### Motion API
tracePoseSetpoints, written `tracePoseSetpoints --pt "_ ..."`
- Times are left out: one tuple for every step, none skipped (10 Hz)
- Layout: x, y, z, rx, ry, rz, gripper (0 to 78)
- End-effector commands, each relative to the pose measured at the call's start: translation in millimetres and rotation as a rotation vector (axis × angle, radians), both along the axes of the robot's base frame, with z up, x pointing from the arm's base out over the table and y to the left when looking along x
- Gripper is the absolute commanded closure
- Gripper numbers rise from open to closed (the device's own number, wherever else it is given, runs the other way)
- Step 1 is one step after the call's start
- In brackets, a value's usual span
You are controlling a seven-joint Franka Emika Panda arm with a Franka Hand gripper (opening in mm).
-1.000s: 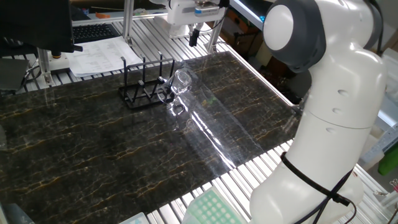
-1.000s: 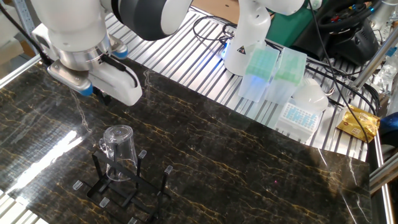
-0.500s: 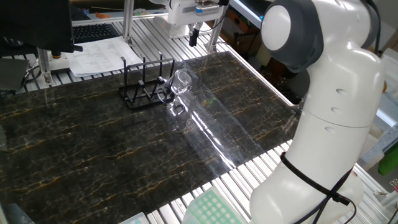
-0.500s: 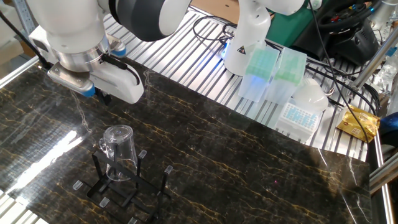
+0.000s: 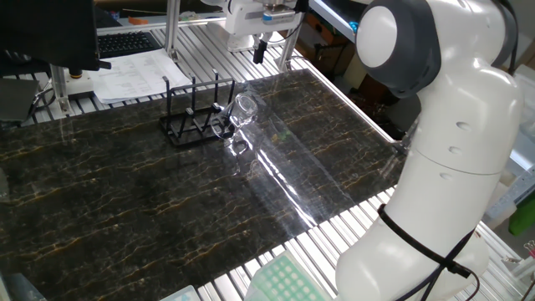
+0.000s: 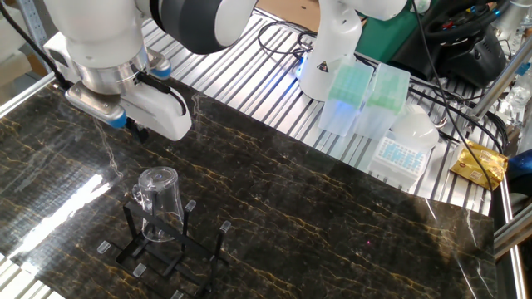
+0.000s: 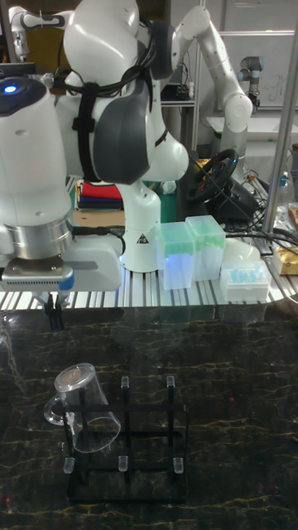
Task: Put the cup on the cup rack
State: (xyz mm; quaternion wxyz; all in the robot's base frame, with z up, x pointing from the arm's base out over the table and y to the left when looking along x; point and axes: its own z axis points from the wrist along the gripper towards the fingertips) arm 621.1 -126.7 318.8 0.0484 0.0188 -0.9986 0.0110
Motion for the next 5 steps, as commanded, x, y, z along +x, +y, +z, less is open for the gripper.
tracePoseSetpoints --pt "0.4 -0.3 1.8 -0.013 -0.021 -0.044 76.4" --pt "0.4 -0.3 1.8 -0.026 -0.024 -0.04 76.4" --pt "0.4 -0.3 1.8 -0.067 -0.023 -0.018 76.4" --pt "0.4 -0.3 1.8 -0.141 -0.025 0.015 76.4" --pt "0.4 -0.3 1.8 -0.162 -0.031 0.034 76.4"
